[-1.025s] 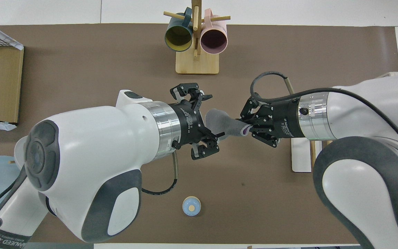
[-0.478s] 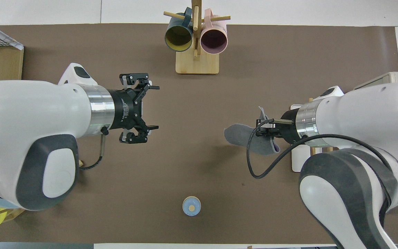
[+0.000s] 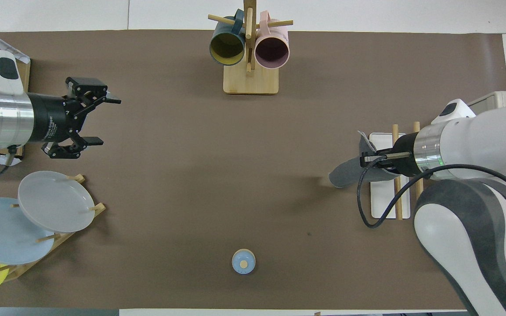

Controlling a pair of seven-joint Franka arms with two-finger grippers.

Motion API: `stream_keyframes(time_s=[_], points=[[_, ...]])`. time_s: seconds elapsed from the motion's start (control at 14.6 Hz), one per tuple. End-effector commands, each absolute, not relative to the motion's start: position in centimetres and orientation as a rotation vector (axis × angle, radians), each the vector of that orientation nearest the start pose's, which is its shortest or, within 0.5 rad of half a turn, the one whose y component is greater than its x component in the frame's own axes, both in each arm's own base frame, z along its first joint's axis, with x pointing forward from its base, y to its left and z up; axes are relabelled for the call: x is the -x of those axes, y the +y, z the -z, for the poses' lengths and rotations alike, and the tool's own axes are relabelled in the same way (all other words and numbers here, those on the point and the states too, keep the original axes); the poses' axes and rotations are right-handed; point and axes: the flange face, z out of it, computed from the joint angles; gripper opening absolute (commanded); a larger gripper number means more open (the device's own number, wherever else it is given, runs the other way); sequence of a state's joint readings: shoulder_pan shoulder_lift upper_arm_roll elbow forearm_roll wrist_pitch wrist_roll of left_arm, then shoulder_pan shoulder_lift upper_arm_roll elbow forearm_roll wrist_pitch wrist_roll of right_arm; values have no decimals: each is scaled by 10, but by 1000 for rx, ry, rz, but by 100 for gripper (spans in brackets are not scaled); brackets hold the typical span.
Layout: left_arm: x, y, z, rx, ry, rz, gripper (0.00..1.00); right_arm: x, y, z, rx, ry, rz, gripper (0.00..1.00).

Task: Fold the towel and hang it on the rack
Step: 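Carry the towel to the rack with the right gripper while the left gripper withdraws, then drape the towel over the wooden rods with the right gripper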

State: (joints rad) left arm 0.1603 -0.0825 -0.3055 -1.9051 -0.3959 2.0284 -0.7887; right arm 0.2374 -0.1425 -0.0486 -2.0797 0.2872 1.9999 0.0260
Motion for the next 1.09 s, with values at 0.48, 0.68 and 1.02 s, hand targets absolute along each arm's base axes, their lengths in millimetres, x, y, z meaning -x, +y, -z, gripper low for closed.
stream_keyframes(time_s=[0.48, 0.68, 1.02], points=[[-558, -69, -620, 3170, -109, 43, 100, -500, 31, -482, 2904, -109, 103, 0], [-549, -70, -632, 3130, 7, -63, 100, -499, 12, -480, 2907, -100, 108, 0], [-536, -64, -612, 3144, 101, -86, 100, -499, 26, -479, 2947, -148, 105, 0]])
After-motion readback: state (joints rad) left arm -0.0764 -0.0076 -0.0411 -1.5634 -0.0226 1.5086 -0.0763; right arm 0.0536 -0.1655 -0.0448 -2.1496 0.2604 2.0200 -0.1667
